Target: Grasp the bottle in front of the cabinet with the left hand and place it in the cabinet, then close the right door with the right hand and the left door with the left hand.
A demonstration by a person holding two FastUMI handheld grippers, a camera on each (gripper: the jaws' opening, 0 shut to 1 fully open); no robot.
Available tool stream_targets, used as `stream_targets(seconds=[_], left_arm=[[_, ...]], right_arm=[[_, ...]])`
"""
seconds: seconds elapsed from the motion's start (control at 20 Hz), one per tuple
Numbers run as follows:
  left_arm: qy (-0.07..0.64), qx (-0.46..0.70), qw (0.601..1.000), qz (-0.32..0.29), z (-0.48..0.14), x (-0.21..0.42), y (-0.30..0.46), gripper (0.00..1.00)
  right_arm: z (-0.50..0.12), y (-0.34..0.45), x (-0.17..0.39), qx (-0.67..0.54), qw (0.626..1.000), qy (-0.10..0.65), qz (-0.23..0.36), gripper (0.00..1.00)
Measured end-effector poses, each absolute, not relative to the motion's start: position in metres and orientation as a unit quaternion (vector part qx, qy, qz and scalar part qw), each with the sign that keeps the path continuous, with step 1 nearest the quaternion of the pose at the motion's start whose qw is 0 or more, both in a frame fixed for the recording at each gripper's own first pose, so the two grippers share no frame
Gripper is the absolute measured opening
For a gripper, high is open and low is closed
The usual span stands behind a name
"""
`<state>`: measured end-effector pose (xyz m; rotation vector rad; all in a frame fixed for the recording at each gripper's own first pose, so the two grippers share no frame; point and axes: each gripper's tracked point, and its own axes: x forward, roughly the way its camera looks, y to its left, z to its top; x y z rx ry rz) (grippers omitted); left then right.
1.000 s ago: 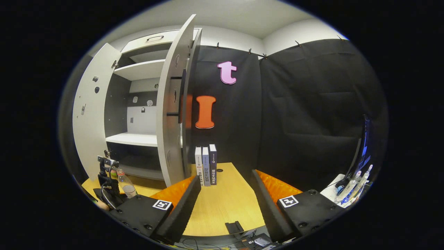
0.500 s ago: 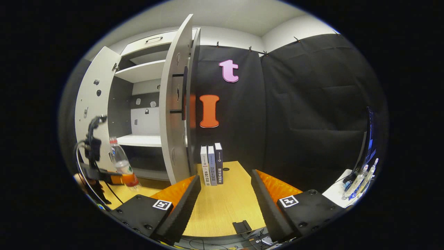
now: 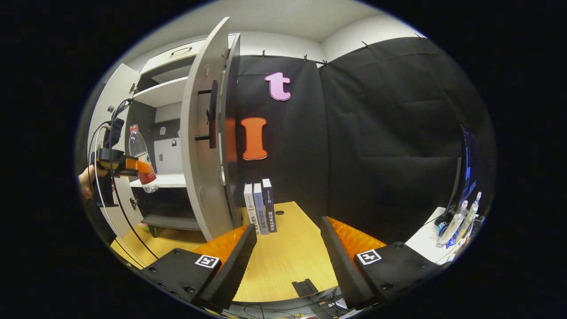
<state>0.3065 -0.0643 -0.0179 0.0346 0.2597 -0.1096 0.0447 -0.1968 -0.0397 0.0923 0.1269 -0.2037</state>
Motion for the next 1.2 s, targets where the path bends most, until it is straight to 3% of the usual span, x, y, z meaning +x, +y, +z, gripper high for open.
stream_targets(seconds=[0.55,1.05,1.1,1.15,1.2], left_arm=[[0.174,0.016,0.983,-0.049,-0.03,0.418,-0.043,0.74],[0.189,0.03,0.98,-0.044,-0.042,0.434,-0.051,0.78],[0.185,0.028,0.982,-0.038,-0.039,0.433,-0.05,0.82],[0.18,0.027,0.982,-0.039,-0.036,0.429,-0.049,0.96],[0.176,0.025,0.983,-0.036,-0.032,0.425,-0.05,0.98]], right_arm=[[-0.049,-0.227,0.062,0.05,0.984,0.078,-0.15,0.96],[-0.055,-0.224,0.067,0.048,0.983,0.087,-0.152,0.97],[-0.055,-0.224,0.066,0.048,0.983,0.087,-0.153,0.96],[-0.055,-0.224,0.066,0.05,0.983,0.087,-0.154,0.96],[-0.055,-0.223,0.066,0.052,0.983,0.087,-0.154,0.96]])
